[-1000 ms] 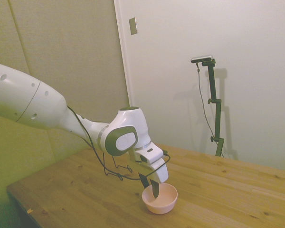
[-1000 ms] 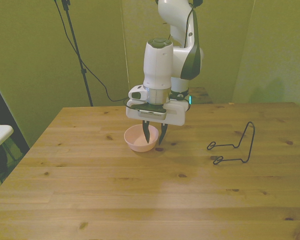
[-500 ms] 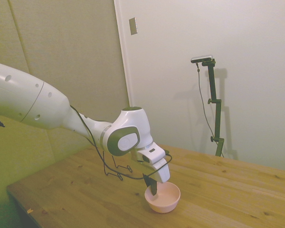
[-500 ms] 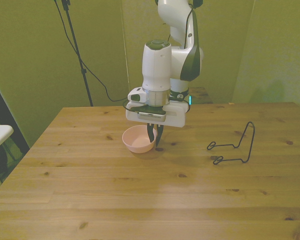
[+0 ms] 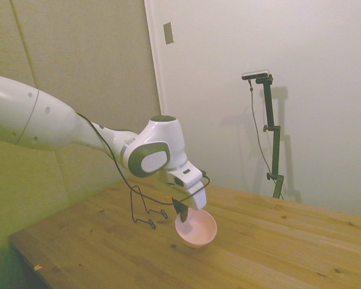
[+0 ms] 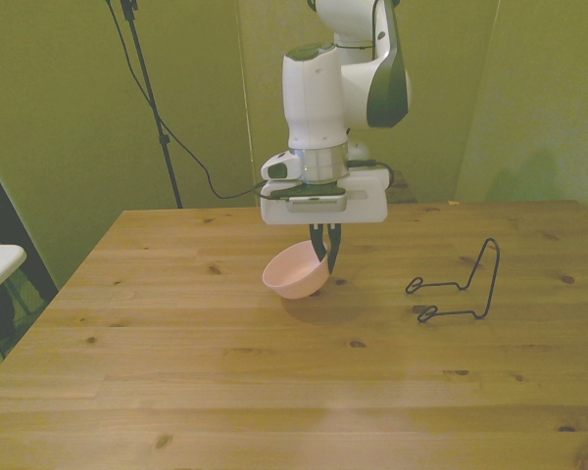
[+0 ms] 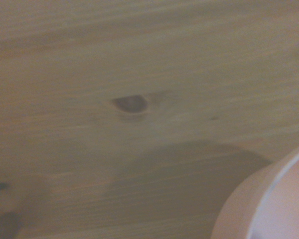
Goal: Load the bowl
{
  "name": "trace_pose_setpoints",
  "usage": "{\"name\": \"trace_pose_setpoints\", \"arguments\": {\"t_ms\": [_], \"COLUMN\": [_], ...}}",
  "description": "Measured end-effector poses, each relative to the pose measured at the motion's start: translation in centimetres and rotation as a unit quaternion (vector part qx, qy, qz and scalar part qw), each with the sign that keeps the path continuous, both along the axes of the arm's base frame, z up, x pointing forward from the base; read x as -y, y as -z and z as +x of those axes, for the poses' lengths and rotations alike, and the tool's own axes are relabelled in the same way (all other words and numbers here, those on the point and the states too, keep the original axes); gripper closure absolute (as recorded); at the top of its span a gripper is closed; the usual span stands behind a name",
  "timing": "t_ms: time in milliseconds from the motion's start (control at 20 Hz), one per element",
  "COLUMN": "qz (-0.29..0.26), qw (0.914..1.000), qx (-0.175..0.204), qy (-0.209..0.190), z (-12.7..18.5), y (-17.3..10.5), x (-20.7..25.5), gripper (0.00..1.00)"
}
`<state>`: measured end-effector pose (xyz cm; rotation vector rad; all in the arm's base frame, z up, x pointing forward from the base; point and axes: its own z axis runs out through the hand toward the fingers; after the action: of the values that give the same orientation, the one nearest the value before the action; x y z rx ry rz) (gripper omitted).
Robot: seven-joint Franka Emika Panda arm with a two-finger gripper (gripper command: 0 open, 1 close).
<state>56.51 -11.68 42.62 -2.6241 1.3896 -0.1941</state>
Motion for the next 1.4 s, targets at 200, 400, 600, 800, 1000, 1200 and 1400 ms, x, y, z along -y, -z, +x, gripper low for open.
{"name": "trace_pose_setpoints", "arguments": {"t_ms": [200,400,600,800,1000,1200,1400], "qz": [0.051,0.091,0.163,0.243,0.289,0.302,0.326], "qw": [0.9976,0.9926,0.9801,0.9570,0.9373,0.9326,0.9218], "qx": [0.014,0.017,0.055,0.091,0.100,0.101,0.112], "qy": [-0.044,-0.078,-0.099,-0.130,-0.166,-0.170,-0.177], "z": [0.9,0.8,0.5,-0.5,-0.9,-0.9,-0.7], "y": [-3.1,-3.8,-3.4,-2.7,-2.6,-2.1,-1.0], "x": [-5.9,-8.8,-8.0,-7.1,-9.4,-9.3,-9.1], "gripper": [1.00,1.00,1.00,1.00,1.00,1.00,1.00]}}
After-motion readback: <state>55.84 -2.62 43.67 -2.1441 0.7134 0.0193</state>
